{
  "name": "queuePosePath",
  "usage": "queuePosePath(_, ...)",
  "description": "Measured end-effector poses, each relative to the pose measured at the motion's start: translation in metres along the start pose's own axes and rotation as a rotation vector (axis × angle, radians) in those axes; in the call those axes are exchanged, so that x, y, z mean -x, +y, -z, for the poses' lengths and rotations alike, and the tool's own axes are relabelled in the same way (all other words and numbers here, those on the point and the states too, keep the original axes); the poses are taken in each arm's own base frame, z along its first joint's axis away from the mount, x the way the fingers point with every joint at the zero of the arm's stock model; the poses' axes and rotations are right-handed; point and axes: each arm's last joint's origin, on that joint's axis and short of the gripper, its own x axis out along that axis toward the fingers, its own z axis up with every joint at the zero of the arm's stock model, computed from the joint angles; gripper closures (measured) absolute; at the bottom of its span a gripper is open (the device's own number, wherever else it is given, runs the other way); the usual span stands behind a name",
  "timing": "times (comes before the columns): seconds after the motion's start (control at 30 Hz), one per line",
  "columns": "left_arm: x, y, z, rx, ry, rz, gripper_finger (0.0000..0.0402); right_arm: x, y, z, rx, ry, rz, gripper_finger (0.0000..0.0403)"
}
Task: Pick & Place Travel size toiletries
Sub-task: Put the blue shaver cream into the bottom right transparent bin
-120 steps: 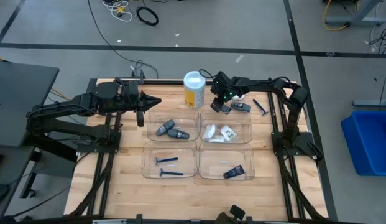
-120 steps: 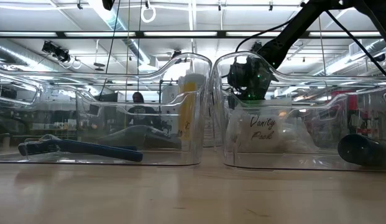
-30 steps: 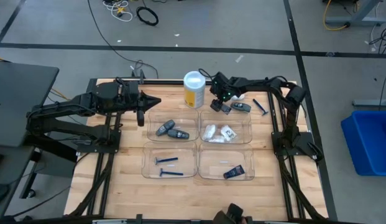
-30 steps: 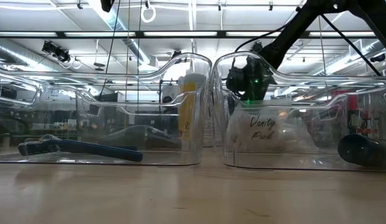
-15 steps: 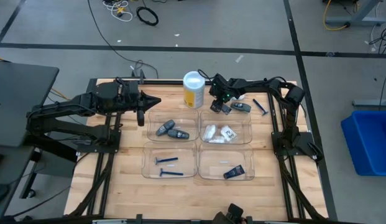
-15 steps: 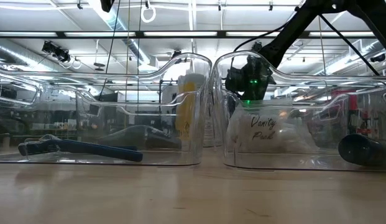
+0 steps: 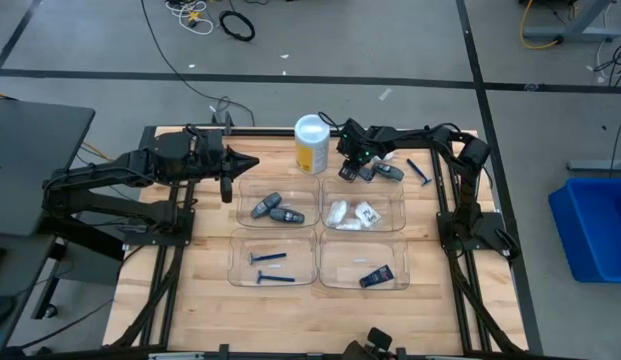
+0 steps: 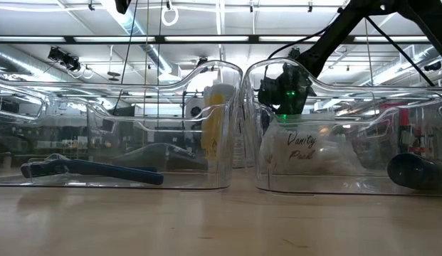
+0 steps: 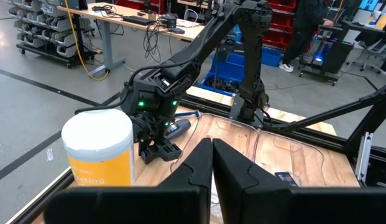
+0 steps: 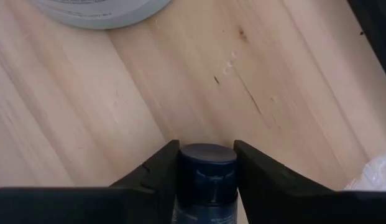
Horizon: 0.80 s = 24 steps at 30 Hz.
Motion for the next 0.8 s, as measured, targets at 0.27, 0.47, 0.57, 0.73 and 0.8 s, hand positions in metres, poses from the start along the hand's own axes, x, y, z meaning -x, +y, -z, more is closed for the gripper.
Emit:
queuePosePath(0.27,0.0,0.0,0.0,0.0,0.0,0.0,0.0396,0.0001,0.0001,0.0006,0.0,0.006,-0.001,0.0256)
queuePosePath(0.47,0.0,0.0,0.0,0.0,0.0,0.0,0.0385,0.0001,0.0001,0.0007,0.0,0.007,-0.001,0.026)
queuePosePath(0.57,0.0001,0.0,0.0,0.0,0.0,0.0,0.0381,0.0001,0.0001,0.0007,0.003,0.007,-0.001,0.0254)
queuePosePath(0.73,0.0,-0.0001,0.0,0.0,0.0,0.001,0.0395,0.0008,0.0001,0.0013,0.004,0.013,-0.002,0.0267)
queuePosePath(0.8,0.0,-0.0001,0.0,0.0,0.0,0.001,0.0396,0.0032,0.0002,0.0022,0.005,0.021,-0.002,0.027)
